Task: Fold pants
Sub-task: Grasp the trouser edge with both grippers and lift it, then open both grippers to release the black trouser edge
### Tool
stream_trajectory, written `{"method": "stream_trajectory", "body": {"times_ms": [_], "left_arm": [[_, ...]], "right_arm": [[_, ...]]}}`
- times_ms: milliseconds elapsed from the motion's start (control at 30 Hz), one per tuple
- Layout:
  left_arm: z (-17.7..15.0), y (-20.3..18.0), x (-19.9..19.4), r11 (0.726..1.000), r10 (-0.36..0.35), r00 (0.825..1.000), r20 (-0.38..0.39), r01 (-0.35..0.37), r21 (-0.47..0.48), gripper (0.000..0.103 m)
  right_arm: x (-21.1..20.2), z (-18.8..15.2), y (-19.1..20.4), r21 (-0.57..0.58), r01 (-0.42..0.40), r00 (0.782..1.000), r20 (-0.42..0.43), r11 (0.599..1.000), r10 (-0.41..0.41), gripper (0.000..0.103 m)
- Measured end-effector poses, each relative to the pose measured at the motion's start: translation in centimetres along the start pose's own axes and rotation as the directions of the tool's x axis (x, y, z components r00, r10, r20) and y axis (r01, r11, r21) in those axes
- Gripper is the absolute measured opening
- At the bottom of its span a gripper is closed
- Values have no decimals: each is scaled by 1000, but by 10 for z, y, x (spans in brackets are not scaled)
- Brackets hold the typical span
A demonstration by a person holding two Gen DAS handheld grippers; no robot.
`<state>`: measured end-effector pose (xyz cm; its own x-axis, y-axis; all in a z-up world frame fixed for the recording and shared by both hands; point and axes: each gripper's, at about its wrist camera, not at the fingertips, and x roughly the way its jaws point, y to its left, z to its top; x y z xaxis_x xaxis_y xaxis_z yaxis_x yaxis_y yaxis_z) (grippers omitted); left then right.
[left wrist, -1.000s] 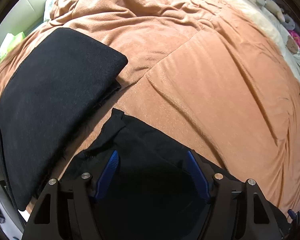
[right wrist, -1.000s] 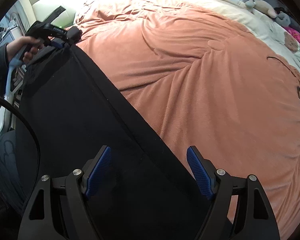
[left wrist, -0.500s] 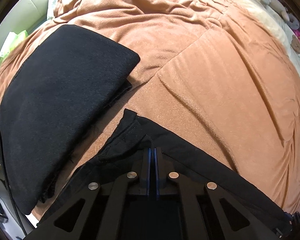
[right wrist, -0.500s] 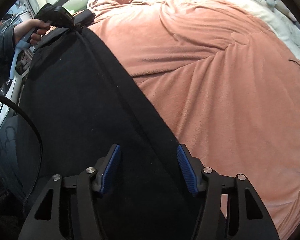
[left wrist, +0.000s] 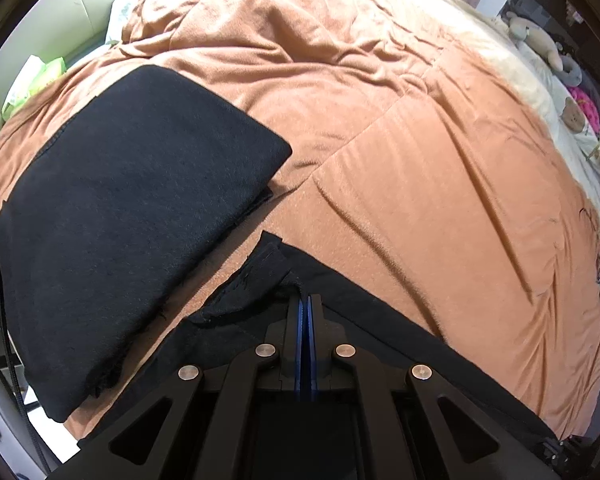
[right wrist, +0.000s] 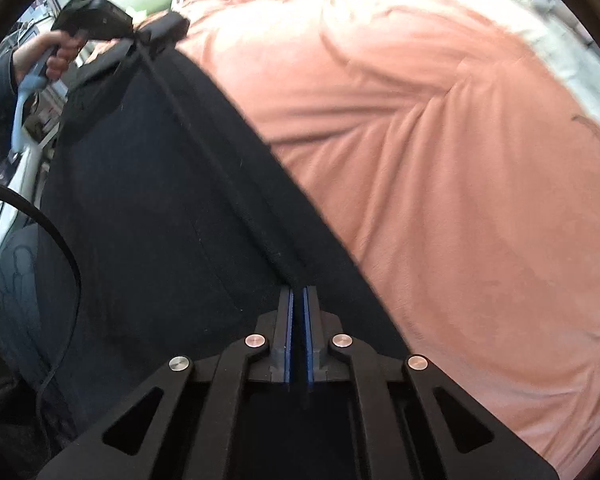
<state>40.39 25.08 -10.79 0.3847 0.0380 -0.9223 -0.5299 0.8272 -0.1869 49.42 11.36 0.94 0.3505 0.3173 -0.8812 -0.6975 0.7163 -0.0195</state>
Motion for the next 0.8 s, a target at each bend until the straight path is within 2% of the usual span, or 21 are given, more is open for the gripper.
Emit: {"method": "stream_trajectory", "body": {"times_ms": [100,200,467,533,567,667,700,733,767,800], "left_arm": [[3,0,-4,1000,-17,1000,18,17,-9,2],[6,-3,0,1000,-25,1000,13,26,-11,2],[12,-9,35,1000,-17,1000,-22,17,-18,2],[13,-7,49,999,-32,999,-33,31,-26,5],[13,-7,53,999,-31,999,-40,30,-28,7],[10,-1,58,997,-65,997,-48,62,-50,20],[9,0,56,996,-77,996,-47,74,-55,33],[8,2,52,995,-85,995,-42,83,-57,47],[7,3,46,995,-92,995,-29,90,-53,52],[6,4,40,995,-94,995,-14,93,-47,56]], "right_arm": [[-10,4,6,5,61,997,38,998,-62,0],[-8,8,4,21,75,997,32,997,-75,0],[17,8,-5,62,71,997,-10,996,-71,0],[27,7,-7,76,74,997,-30,994,-72,0],[34,6,-8,83,80,996,-45,993,-76,0],[45,3,-12,124,93,995,-42,988,-88,10],[45,3,-14,137,97,995,-38,986,-93,12],[44,4,-15,153,105,994,-35,983,-100,18],[41,5,-17,175,116,993,-31,978,-112,28],[36,4,-18,188,117,993,-21,975,-115,33]]}}
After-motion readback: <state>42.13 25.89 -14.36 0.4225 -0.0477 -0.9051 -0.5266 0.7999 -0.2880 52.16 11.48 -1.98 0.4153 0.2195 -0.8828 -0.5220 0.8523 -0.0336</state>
